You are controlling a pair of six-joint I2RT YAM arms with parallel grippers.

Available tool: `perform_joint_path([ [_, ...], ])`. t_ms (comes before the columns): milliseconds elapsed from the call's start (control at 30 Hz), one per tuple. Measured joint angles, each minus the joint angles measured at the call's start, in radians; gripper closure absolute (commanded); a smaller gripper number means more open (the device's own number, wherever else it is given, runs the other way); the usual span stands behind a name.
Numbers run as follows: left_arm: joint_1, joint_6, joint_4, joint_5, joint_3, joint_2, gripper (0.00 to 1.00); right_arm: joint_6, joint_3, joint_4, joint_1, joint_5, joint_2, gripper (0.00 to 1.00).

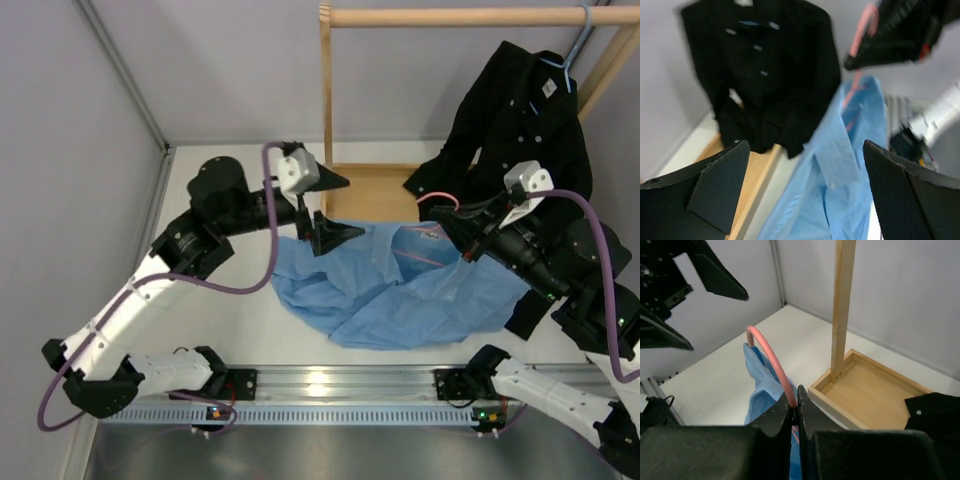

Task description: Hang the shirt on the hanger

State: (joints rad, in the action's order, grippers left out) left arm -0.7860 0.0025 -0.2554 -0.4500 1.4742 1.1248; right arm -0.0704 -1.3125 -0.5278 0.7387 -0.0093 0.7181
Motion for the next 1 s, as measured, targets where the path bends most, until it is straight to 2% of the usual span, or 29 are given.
perform_joint_path([
  [133, -0.008, 0.149, -0.108, -0.209, 0.004, 0.076, 0.02, 0.005, 0.018, -0.031, 0.000, -0.063, -0.029, 1.00],
  [300, -0.045, 0.241, -0.158, -0.335, -0.002, 0.115, 0.04, 0.030, 0.040, -0.050, 0.000, -0.175, -0.056, 1.00],
  [500, -0.238, 0.360, -0.171, -0.224, -0.039, 0.118, 0.15, 0.037, 0.056, -0.069, 0.000, -0.234, -0.060, 1.00],
  [567, -0.250, 0.381, -0.172, -0.182, -0.039, 0.123, 0.16, 0.037, 0.056, -0.069, 0.000, -0.251, -0.059, 1.00],
  [600, -0.249, 0.390, -0.172, -0.160, -0.039, 0.126, 0.20, 0.038, 0.056, -0.069, 0.000, -0.258, -0.059, 1.00],
  [800, -0.246, 0.417, -0.172, -0.064, -0.049, 0.163, 0.31, 0.041, 0.056, -0.069, 0.000, -0.289, -0.059, 1.00],
  [900, -0.246, 0.420, -0.176, -0.049, -0.050, 0.198, 0.48, 0.043, 0.056, -0.069, 0.000, -0.300, -0.057, 1.00],
  [933, -0.246, 0.420, -0.180, -0.049, -0.050, 0.213, 0.62, 0.044, 0.056, -0.070, 0.000, -0.303, -0.056, 1.00],
  [1000, -0.246, 0.420, -0.189, -0.055, -0.050, 0.238, 0.78, 0.045, 0.056, -0.072, 0.000, -0.303, -0.055, 1.00],
])
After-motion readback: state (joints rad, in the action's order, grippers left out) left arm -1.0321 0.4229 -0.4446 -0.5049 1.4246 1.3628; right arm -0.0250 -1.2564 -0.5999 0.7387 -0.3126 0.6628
